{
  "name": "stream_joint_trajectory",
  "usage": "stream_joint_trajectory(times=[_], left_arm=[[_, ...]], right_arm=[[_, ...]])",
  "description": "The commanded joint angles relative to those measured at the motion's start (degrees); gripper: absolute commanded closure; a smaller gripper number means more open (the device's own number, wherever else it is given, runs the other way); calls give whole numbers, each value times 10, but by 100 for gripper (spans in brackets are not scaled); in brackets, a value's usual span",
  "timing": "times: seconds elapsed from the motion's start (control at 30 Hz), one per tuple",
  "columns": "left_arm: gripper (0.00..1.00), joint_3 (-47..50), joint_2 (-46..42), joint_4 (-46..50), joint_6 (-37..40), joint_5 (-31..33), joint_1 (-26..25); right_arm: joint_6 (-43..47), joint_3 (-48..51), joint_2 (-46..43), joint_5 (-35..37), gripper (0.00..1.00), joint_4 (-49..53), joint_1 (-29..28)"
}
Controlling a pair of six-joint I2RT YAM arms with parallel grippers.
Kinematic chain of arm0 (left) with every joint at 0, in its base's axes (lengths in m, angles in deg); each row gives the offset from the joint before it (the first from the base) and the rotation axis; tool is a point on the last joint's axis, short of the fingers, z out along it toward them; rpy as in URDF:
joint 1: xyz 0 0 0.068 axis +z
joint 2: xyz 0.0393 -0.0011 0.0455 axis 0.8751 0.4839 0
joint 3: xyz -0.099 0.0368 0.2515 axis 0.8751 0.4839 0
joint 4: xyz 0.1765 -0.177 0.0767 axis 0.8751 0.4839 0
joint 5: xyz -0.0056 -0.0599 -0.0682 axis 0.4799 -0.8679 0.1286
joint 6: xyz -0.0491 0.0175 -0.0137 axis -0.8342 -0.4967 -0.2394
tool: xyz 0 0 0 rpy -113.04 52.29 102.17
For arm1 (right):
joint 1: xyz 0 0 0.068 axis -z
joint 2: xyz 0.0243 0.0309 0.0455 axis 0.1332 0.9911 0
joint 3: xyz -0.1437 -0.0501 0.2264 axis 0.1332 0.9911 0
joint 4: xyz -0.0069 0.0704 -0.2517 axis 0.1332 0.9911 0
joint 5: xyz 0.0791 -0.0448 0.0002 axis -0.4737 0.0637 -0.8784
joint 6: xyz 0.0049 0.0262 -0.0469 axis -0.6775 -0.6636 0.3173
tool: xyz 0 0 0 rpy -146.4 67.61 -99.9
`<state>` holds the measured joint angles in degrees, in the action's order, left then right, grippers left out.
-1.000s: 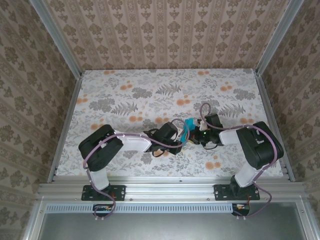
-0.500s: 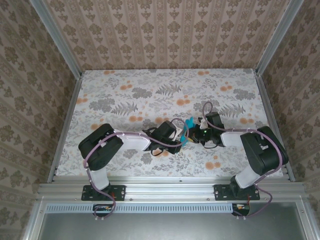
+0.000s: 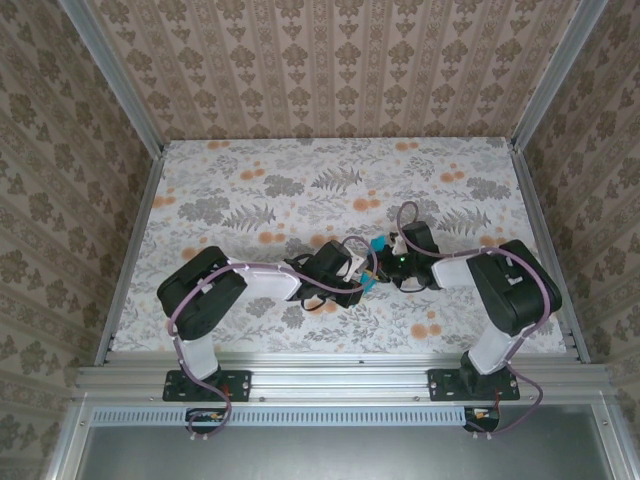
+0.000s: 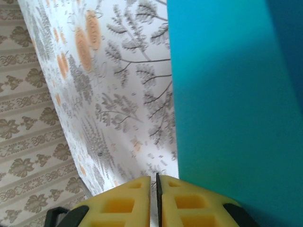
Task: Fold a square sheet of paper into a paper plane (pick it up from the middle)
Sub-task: Fold the wing for the fifth time at the center of the table.
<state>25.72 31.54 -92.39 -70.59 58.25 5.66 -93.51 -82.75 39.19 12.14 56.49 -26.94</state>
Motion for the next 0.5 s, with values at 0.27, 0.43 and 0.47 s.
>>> stream_joint_trajectory(times=[0.27, 0.43, 0.47], left_arm=[[100, 38, 14, 75, 32, 30, 12], [100, 49, 7, 89, 46, 33, 13], [100, 49, 6, 92, 50, 32, 13]], right_arm=[[93, -49, 46, 81, 86, 98, 8], [113, -69, 39, 111, 85, 145, 21], [117, -75, 36, 117, 84, 156, 22]])
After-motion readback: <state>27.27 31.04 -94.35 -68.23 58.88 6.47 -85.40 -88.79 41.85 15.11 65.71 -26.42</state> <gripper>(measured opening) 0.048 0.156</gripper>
